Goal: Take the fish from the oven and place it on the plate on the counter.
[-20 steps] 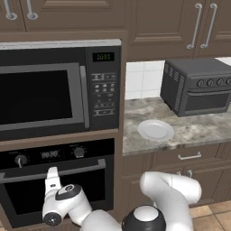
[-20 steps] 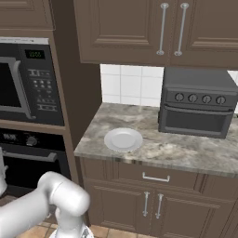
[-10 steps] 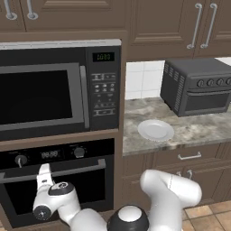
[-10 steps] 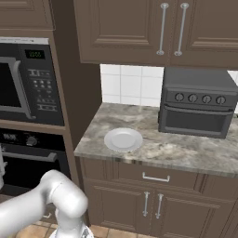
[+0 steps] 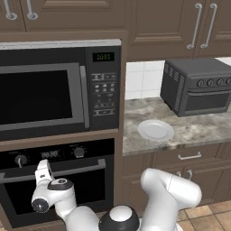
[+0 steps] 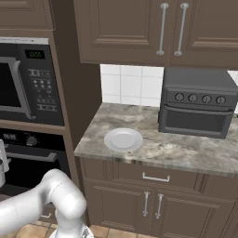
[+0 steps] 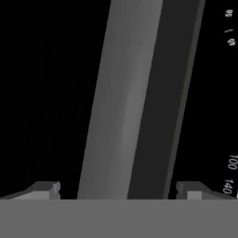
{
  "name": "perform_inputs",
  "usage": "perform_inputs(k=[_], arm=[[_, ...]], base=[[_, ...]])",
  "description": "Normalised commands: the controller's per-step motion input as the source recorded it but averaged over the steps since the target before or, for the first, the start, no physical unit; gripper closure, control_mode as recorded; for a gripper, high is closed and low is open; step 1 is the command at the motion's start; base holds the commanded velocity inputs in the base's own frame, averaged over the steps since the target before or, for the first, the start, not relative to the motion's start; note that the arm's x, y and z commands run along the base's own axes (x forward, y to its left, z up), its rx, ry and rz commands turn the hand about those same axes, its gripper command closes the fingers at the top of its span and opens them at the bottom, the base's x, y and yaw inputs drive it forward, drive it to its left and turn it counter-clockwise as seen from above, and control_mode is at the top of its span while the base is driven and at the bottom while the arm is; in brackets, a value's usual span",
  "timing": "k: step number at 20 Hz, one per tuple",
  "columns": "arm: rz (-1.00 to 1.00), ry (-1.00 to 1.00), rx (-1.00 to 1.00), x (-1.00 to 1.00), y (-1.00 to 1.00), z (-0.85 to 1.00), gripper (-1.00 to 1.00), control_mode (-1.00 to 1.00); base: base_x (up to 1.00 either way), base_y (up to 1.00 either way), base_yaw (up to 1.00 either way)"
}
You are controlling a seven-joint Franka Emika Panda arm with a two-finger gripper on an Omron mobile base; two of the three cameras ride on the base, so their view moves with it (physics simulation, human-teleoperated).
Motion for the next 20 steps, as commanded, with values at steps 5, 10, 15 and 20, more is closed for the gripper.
perform_inputs(k=[5,10,15,20], arm=[[0.0,0.06,-0.04,0.05,0.12,-0.38,-1.0,-1.0],[0.0,0.07,-0.02,0.11,0.11,-0.43,-1.0,-1.0],[0.0,0.0,-0.04,0.3,0.08,-0.01,-1.0,-1.0],[0.0,0.02,-0.02,0.18,0.08,0.0,-1.0,-1.0]], base=[[0.0,0.0,0.0],[0.0,0.0,0.0],[0.0,0.0,0.0],[0.0,0.0,0.0]])
